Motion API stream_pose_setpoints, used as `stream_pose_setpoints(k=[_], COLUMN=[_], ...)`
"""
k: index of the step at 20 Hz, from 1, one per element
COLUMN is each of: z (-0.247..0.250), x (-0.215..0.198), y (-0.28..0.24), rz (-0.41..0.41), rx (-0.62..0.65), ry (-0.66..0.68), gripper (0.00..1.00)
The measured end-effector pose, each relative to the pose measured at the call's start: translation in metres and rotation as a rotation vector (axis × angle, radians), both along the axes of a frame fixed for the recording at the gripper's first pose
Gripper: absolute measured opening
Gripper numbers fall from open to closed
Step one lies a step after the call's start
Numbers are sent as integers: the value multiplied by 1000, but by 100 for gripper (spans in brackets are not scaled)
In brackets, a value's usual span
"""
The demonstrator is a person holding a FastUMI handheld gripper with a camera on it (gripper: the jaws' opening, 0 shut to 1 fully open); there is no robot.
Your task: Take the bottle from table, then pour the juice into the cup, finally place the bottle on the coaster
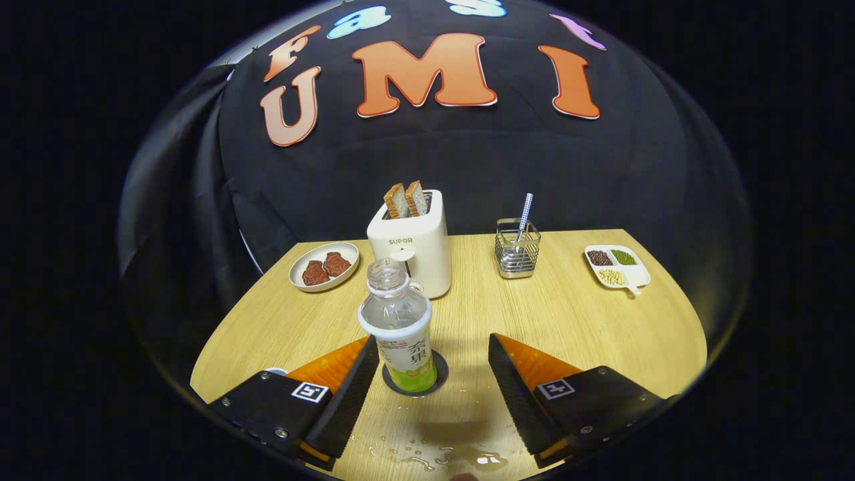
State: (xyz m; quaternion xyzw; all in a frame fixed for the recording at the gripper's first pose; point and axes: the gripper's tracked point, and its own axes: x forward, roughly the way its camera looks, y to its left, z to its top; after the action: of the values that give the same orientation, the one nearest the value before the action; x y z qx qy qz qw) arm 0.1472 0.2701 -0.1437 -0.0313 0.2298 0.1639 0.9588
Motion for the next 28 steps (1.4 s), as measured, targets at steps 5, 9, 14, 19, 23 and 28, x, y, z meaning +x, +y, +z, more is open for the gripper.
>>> stream_pose_setpoints(k=[5, 9, 14, 19, 23, 28], z=[56, 110, 183, 200, 196, 192], x=[-24, -34, -38, -43, -40, -40], y=[-6, -31, -66, -85, -93, -92], rz=[-4, -20, -82, -114, -134, -131], rx=[69, 83, 106, 119, 130, 139], ry=[-54, -110, -242, -293, -279, -277], gripper=[98, 98, 98, 98, 98, 98])
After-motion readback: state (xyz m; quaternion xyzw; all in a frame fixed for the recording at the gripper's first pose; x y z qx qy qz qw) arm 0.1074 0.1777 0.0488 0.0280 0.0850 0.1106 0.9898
